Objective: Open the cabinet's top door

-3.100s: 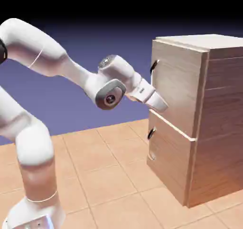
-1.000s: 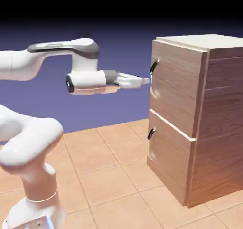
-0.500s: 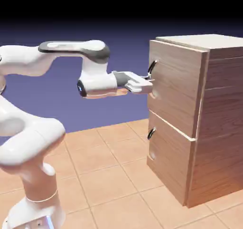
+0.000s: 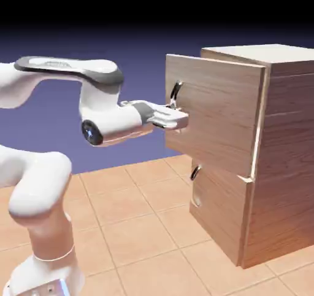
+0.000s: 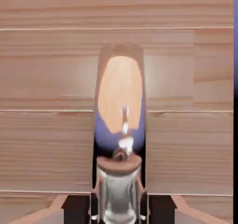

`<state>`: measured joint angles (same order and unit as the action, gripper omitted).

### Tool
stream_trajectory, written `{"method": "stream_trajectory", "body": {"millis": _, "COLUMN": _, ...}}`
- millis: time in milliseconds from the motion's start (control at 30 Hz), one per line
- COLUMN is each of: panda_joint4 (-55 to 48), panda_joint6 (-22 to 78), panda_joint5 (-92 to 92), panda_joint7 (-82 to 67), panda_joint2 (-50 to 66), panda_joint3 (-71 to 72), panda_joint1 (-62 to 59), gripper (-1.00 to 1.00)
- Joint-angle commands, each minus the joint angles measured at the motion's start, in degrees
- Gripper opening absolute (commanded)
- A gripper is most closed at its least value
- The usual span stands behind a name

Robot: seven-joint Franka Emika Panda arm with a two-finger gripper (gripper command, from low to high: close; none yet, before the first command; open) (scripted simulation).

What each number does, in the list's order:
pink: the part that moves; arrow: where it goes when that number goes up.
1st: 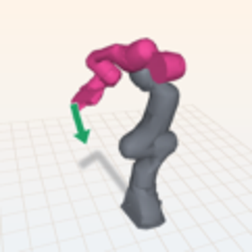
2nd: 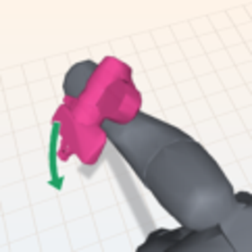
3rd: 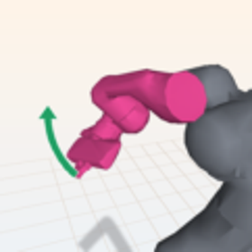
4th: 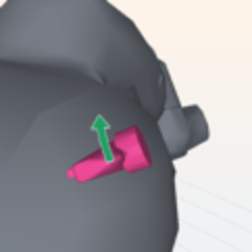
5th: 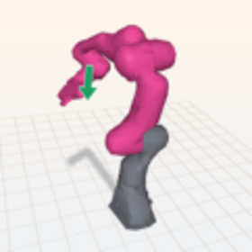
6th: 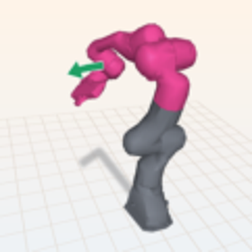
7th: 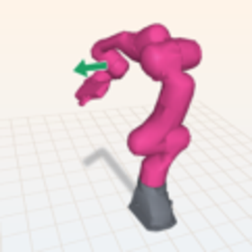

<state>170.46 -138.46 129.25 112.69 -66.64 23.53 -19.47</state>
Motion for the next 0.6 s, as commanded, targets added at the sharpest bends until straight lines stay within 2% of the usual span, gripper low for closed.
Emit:
{"method": "stream_trajectory", "body": {"millis": 0, "panda_joint4": 0.79, "panda_joint6": 1.34, "panda_joint5": -2.47, "panda_joint7": 0.69, "panda_joint2": -0.69, "panda_joint3": -1.87, "panda_joint1": 0.36, "gripper": -1.0}}
{"method": "stream_trajectory", "body": {"millis": 300, "panda_joint4": 4.84, "panda_joint6": 14.27, "panda_joint5": -24.9, "panda_joint7": 4.79, "panda_joint2": -4.25, "panda_joint3": -19.13, "panda_joint1": -0.63, "gripper": -1.0}}
{"method": "stream_trajectory", "body": {"millis": 567, "panda_joint4": 2.89, "panda_joint6": 28.58, "panda_joint5": -44.59, "panda_joint7": 4.48, "panda_joint2": -0.11, "panda_joint3": -35.6, "panda_joint1": -4.16, "gripper": -1.0}}
